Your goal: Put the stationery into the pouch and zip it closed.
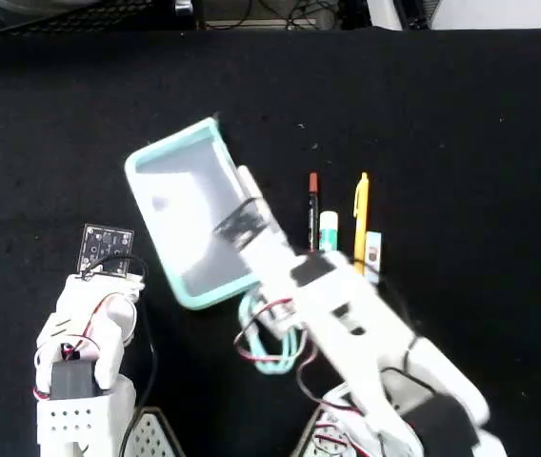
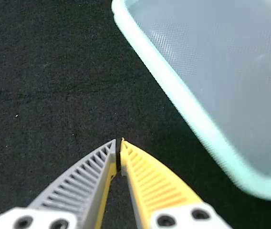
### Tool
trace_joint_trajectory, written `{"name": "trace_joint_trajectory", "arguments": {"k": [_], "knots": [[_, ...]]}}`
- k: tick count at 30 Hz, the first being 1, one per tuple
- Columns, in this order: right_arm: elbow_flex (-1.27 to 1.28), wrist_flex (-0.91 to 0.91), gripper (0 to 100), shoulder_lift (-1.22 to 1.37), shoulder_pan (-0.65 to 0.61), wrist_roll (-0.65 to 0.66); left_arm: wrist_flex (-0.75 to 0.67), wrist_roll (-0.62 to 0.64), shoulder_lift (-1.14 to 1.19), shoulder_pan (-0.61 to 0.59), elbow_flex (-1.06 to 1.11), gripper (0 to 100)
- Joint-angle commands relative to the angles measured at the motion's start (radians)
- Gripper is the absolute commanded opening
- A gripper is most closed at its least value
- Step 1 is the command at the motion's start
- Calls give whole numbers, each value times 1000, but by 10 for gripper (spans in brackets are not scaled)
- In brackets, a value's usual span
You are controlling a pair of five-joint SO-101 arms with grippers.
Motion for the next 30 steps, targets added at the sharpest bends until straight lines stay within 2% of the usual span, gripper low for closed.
{"name": "trace_joint_trajectory", "arguments": {"k": [1,3,8,13,16,21,23,26,30], "knots": [[16,15,12,-151,121,2,0,-8,-5,5,15,33],[30,61,13,-226,141,28,2,-8,-5,5,15,33],[-7,311,14,-387,146,166,-2,-9,-5,5,15,33],[-74,482,16,-507,155,186,-6,-8,-3,4,15,33],[-70,485,41,-533,241,218,-8,-9,-3,4,15,33],[-58,483,211,-533,410,273,-8,-11,-3,4,15,33],[-59,483,248,-535,471,290,-8,-11,-3,4,15,33],[-59,483,240,-538,517,305,-8,-11,-3,4,15,33],[-74,483,237,-535,489,299,-8,-11,-3,4,15,33]]}}
